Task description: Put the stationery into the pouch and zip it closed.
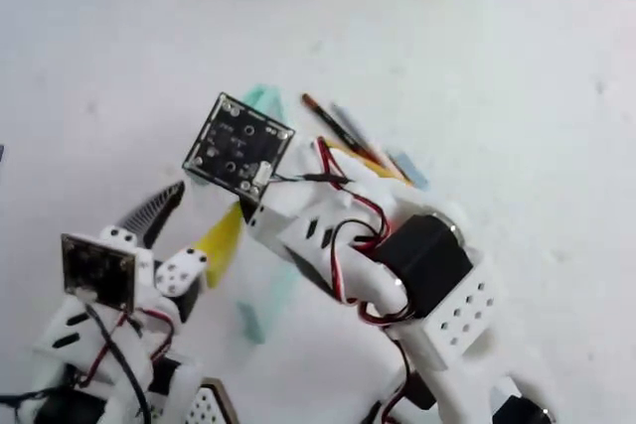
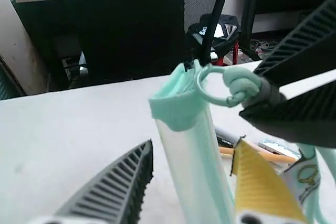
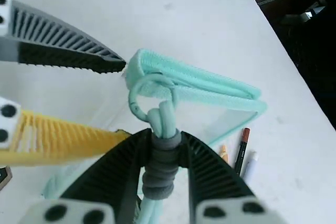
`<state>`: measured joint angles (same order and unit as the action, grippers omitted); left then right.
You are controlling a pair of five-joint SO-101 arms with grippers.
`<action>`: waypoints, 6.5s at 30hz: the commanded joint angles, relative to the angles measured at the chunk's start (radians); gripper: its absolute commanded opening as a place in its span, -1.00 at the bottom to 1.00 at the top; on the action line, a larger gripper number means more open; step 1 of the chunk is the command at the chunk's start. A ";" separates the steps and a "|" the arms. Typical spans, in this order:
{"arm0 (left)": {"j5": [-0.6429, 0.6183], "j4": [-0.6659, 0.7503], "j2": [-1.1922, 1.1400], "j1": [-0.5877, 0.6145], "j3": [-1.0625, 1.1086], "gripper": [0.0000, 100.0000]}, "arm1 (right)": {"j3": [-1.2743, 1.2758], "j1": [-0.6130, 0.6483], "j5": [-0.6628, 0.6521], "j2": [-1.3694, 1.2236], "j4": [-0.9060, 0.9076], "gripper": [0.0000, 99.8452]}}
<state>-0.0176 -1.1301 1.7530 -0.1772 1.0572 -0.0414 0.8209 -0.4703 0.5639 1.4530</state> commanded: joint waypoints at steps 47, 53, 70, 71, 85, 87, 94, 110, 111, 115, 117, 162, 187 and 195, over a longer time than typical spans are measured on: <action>-0.043 0.862 -0.699 -0.073 0.215 -0.73 | -0.021 -0.208 0.038 -0.137 -0.414 -0.97; -0.043 0.793 -0.657 -0.074 0.219 -0.73 | -0.018 -0.209 0.038 -0.174 -0.446 -0.97; -0.147 0.572 -0.325 -0.073 0.221 -0.58 | -0.017 -0.162 0.040 -0.176 -0.297 -0.97; -0.155 0.582 -0.309 -0.073 0.219 -0.58 | -0.017 -0.148 0.040 -0.176 -0.275 -0.97; -0.150 0.733 -0.335 -0.065 0.279 -0.86 | -0.023 -0.125 0.040 -0.110 -0.157 -0.97; -0.135 0.733 -0.335 -0.068 0.279 -0.93 | -0.023 -0.122 0.040 -0.065 -0.165 -0.97; -0.035 0.629 -0.269 -0.143 0.269 -0.96 | -0.020 -0.110 0.040 -0.041 -0.298 -0.97; 0.044 0.551 0.036 -0.174 0.408 -0.96 | -0.018 -0.251 0.038 -0.113 -0.352 -0.97; 0.044 0.551 0.038 -0.174 0.410 -0.96 | -0.018 -0.260 0.038 -0.117 -0.354 -0.97; 0.043 0.549 0.038 -0.174 0.410 -0.96 | -0.017 -0.312 0.038 -0.122 -0.380 -0.97; 0.043 0.549 0.038 -0.174 0.410 -0.96 | -0.018 -0.338 0.038 -0.122 -0.389 -0.97; 0.041 0.522 0.042 -0.174 0.407 -0.95 | -0.023 -0.549 0.038 -0.291 -0.647 -0.97; 0.043 0.523 0.042 -0.174 0.405 -0.95 | -0.025 -0.616 0.089 -0.418 -0.789 -0.97; 0.046 0.523 0.042 -0.174 0.405 -0.95 | -0.025 -0.590 0.089 -0.415 -0.773 -0.97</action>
<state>0.0192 -0.6038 1.7883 -0.3399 1.4730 -0.0399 0.2209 -0.3905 0.1327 0.6828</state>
